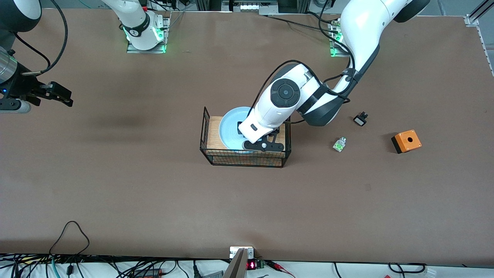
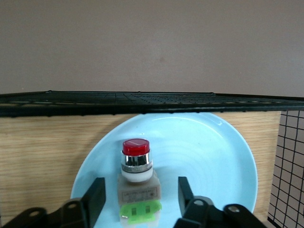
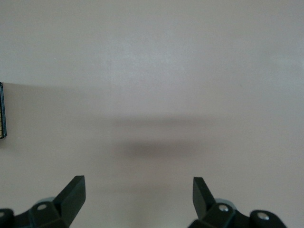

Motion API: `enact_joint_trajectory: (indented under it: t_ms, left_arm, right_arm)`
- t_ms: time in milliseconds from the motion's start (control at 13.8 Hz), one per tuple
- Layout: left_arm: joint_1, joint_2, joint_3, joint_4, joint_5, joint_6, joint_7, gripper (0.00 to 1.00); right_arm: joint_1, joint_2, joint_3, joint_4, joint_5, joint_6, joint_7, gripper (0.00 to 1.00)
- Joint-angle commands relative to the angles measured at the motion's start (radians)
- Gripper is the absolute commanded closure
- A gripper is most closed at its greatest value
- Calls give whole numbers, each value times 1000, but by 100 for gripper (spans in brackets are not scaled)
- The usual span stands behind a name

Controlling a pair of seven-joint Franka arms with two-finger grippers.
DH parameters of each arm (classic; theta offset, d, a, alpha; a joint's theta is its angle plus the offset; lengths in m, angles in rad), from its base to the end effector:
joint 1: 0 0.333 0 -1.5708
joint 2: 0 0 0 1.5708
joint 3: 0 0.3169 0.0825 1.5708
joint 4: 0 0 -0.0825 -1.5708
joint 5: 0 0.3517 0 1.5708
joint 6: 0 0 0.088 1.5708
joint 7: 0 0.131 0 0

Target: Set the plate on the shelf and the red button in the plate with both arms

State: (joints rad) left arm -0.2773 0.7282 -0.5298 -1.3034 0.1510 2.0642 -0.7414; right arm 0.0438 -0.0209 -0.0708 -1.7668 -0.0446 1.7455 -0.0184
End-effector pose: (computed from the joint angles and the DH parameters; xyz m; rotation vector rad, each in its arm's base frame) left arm 0.5649 -0.4418 0.3516 2.9103 0.0089 -0.0713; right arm 0.5242 -0.0195 0.5406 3.0992 -0.0013 -0.0022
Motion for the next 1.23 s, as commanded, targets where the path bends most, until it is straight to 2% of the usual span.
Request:
enact_joint_trajectory:
  t_ms: [0, 290, 434, 652, 724, 941, 1086, 1158]
  left_arm:
    - [19, -81, -7, -3, 16, -54, -13, 0]
    - [98, -248, -1, 3, 24, -339, 0, 0]
    - [139, -302, 4, 7, 25, -474, 8, 0]
    - [210, -328, -12, 15, 25, -498, 49, 0]
    - [225, -361, 3, 12, 27, -510, 89, 0]
    - [350, -389, -13, 15, 24, -592, 314, 0]
    - [392, -443, 8, 0, 10, -573, 460, 0]
    - [406, -488, 57, -23, 10, -575, 506, 0]
  right_arm:
    - [1, 6, 0, 20, 9, -18, -8, 0]
    - [1, 6, 0, 21, 9, -18, -8, 0]
    - [1, 4, 0, 21, 9, -20, -8, 0]
    - [-1, 4, 0, 52, 9, -53, -9, 0]
    - [1, 4, 0, 55, 9, -63, -8, 0]
    - [-1, 3, 0, 55, 12, -64, -6, 0]
    - [-2, 2, 0, 55, 14, -66, -3, 0]
    - [-2, 2, 0, 55, 14, -72, -2, 0]
